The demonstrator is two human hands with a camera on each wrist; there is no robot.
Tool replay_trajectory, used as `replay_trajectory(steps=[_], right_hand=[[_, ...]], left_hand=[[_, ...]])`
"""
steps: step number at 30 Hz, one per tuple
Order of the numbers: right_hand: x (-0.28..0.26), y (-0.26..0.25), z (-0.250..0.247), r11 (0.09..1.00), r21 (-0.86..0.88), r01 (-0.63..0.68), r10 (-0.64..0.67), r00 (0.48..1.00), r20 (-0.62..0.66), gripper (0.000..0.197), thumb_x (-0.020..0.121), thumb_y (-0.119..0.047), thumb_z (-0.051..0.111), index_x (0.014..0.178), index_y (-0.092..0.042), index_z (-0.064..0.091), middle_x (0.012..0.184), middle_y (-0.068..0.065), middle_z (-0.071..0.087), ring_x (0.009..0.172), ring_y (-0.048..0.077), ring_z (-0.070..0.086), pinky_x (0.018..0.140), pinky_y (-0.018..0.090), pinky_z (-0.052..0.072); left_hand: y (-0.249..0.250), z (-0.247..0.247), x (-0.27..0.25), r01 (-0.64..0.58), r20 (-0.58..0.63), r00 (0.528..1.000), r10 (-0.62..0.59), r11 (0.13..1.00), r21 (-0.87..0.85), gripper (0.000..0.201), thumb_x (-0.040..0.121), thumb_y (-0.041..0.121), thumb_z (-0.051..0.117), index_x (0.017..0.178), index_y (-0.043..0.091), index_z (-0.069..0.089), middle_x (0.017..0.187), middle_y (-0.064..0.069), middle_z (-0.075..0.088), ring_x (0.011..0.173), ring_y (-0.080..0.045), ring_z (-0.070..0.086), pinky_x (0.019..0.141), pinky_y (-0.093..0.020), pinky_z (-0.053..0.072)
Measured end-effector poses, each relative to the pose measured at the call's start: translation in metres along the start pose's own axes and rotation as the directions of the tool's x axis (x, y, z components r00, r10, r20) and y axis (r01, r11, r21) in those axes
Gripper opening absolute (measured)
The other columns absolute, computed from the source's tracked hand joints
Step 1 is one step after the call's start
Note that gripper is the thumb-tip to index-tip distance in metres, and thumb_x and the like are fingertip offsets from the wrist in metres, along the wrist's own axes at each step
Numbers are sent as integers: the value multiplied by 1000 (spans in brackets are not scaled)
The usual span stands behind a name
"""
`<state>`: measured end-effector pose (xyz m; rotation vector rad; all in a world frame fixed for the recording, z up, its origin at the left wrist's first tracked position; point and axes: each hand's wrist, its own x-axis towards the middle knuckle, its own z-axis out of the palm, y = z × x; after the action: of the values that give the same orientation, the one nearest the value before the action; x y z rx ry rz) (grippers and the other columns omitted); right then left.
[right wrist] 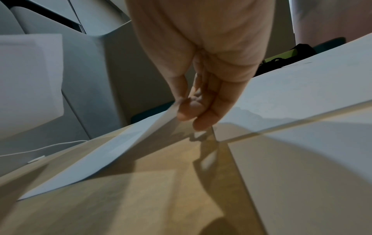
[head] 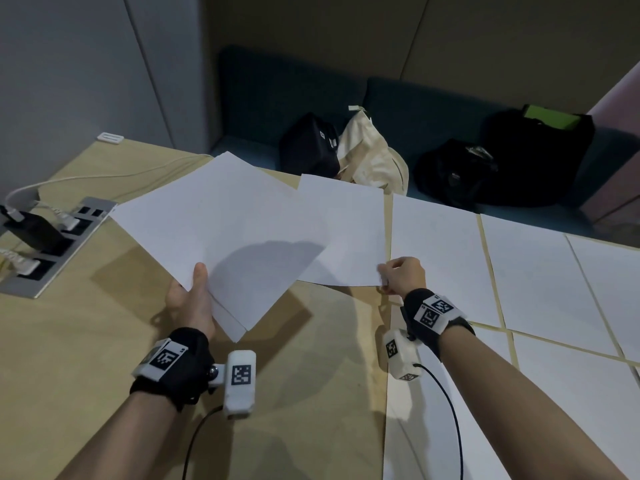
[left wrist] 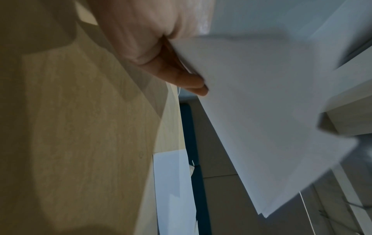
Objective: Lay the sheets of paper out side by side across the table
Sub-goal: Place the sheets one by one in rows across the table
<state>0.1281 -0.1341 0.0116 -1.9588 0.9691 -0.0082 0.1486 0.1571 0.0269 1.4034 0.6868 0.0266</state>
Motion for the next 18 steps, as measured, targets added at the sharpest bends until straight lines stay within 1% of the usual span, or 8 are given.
replay_trajectory(steps=[2, 4, 6, 8, 11, 14, 15, 18], right_hand=[[0, 1, 1, 1000, -10, 19, -19, 1000, -1, 29, 81, -1, 63, 58, -11, 49, 60, 5, 51, 40, 16, 54, 47, 25, 50], [1, 3, 1, 999, -23, 35, -35, 999, -12, 33, 82, -1, 64, 54, -9, 49, 58, 5, 53, 35, 14, 56, 42, 20, 49], [2, 6, 2, 1000, -6, 29, -29, 999, -17, 25, 86, -4, 62, 62, -6, 54, 64, 9, 58, 27, 8, 55, 37, 18, 48], [3, 7, 2, 1000, -4, 8, -8, 1000, -23, 16, 90, -7, 59, 74, -6, 55, 72, 11, 60, 25, 6, 54, 41, 23, 48], [2, 8, 0, 1000, -28, -12, 11, 999, -41, 23, 92, -10, 55, 70, -4, 53, 69, 12, 61, 26, 10, 56, 41, 23, 49], [0, 10, -1, 993, -121, -17, 13, 999, -31, 35, 92, -12, 49, 57, -3, 50, 56, 12, 57, 42, 26, 60, 51, 29, 53], [0, 10, -1, 980, -198, -15, 9, 1000, -30, 36, 91, -17, 48, 58, -3, 51, 57, 12, 56, 50, 28, 59, 54, 31, 52], [-4, 9, -2, 904, -427, 33, -57, 998, -42, 34, 92, -33, 47, 68, -7, 49, 70, 7, 52, 67, 27, 53, 56, 27, 39]], left_hand=[[-2, 0, 1, -9, 12, 1000, 9, 1000, -5, 38, 94, 29, 52, 125, 8, 54, 109, -3, 58, 98, -21, 55, 79, -26, 39], [-2, 0, 2, -14, 26, 1000, 14, 1000, -17, 35, 94, 28, 52, 123, 8, 54, 109, -4, 58, 97, -21, 54, 79, -27, 40], [-3, 1, 3, -7, 46, 999, 9, 999, -38, 35, 94, 26, 53, 123, 7, 54, 106, -3, 59, 99, -22, 56, 80, -29, 42], [-3, 1, 5, -3, 61, 998, 6, 999, -54, 34, 94, 24, 53, 123, 6, 54, 98, -1, 61, 99, -22, 57, 82, -32, 46], [-4, 1, 7, 4, 69, 998, 1, 997, -73, 32, 93, 24, 53, 120, 7, 55, 86, 8, 58, 97, -22, 57, 80, -30, 45], [-4, 1, 5, -1, 69, 998, 5, 998, -59, 29, 94, 25, 52, 118, 9, 55, 96, 0, 60, 95, -21, 56, 76, -28, 42], [-4, 1, 4, -1, 72, 997, 5, 998, -57, 30, 94, 26, 52, 119, 9, 55, 99, -1, 60, 95, -21, 56, 75, -28, 42], [-4, 0, 4, 2, 72, 997, 2, 998, -57, 31, 94, 26, 52, 119, 8, 54, 90, 4, 59, 96, -21, 56, 77, -29, 42]])
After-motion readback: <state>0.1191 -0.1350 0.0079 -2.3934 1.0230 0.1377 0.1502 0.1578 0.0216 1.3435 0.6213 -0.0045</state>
